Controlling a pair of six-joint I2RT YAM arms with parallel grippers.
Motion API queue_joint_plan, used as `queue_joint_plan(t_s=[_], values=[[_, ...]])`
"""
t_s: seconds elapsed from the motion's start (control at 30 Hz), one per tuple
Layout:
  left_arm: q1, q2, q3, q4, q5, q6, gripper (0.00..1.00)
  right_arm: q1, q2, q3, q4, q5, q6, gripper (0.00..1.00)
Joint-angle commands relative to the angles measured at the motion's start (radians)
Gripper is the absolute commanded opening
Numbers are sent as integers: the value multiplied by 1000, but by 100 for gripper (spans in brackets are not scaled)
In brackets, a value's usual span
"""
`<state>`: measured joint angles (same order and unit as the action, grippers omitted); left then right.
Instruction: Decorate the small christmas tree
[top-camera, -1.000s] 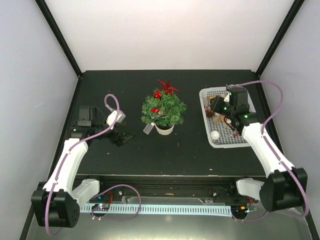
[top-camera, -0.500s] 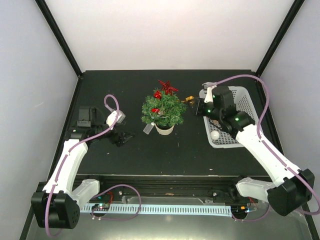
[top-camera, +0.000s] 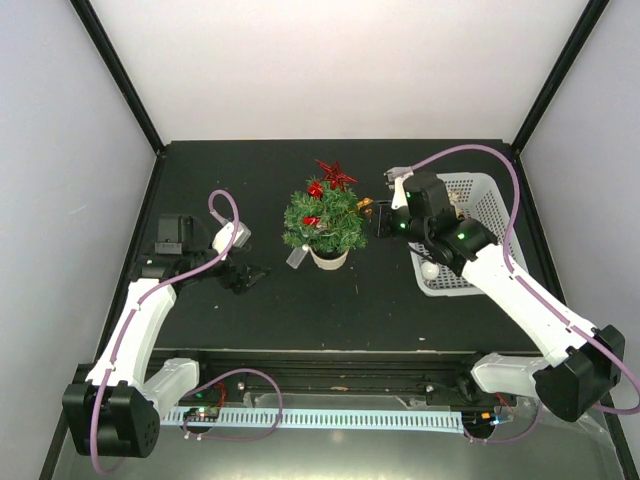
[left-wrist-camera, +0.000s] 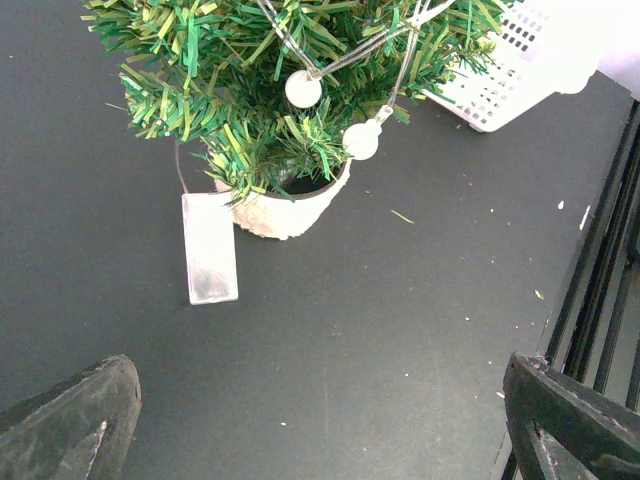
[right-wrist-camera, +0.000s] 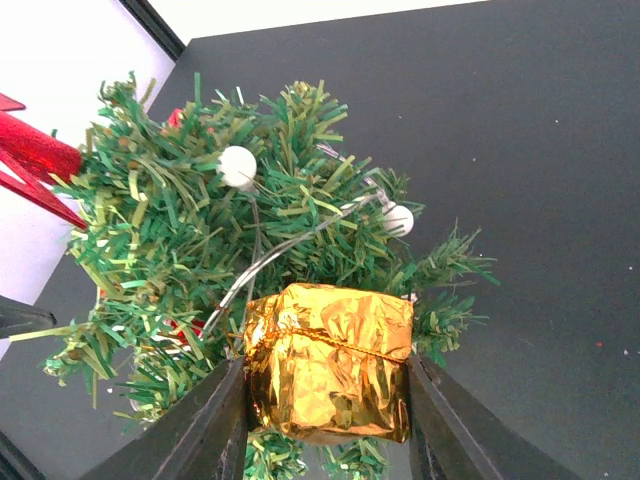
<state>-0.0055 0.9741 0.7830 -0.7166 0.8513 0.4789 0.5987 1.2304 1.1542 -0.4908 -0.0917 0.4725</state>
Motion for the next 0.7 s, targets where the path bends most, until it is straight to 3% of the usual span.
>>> queue_joint_plan(t_s=[0.0,0.67], values=[[7,-15,4,6,3,6,99,8,12,9,-19,30,-19,44],[8,-11,-2,16,-4,9,99,8,-21,-85,18,28,-8,46]])
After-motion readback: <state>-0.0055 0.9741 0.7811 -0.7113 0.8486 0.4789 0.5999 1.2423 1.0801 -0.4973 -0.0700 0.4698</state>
